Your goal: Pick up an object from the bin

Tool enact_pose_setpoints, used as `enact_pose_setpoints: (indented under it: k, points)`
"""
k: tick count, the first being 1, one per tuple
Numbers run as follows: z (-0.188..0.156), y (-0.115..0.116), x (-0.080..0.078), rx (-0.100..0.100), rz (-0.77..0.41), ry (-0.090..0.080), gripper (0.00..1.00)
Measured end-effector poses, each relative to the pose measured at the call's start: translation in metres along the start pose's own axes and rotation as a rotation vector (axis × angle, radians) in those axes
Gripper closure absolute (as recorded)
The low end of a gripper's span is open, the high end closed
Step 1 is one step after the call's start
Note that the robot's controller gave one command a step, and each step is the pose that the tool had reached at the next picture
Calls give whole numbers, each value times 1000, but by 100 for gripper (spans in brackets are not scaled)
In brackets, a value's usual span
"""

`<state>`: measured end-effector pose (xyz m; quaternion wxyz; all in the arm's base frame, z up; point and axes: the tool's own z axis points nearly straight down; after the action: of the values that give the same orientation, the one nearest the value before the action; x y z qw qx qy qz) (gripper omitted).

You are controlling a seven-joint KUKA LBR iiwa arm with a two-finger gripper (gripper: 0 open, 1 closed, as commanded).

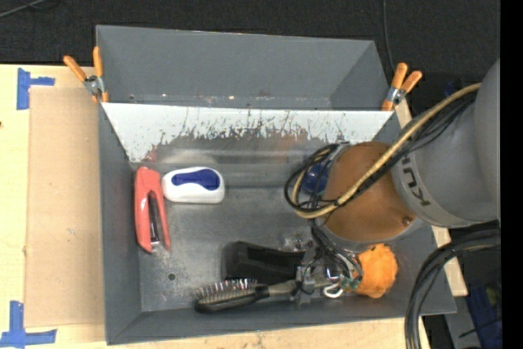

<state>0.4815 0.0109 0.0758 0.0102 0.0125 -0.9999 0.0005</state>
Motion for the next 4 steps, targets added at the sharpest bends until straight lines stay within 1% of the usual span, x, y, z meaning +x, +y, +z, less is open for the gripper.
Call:
enact_pose_setpoints:
  k: [1, 2, 3, 4]
  points:
    - [-4, 0, 3, 0, 1, -1, 100]
    - [-3, 0, 2, 0, 2, 0, 100]
    - [4, 24, -30, 2, -38, 7, 100]
    - [4, 27, -26, -1, -29, -3, 100]
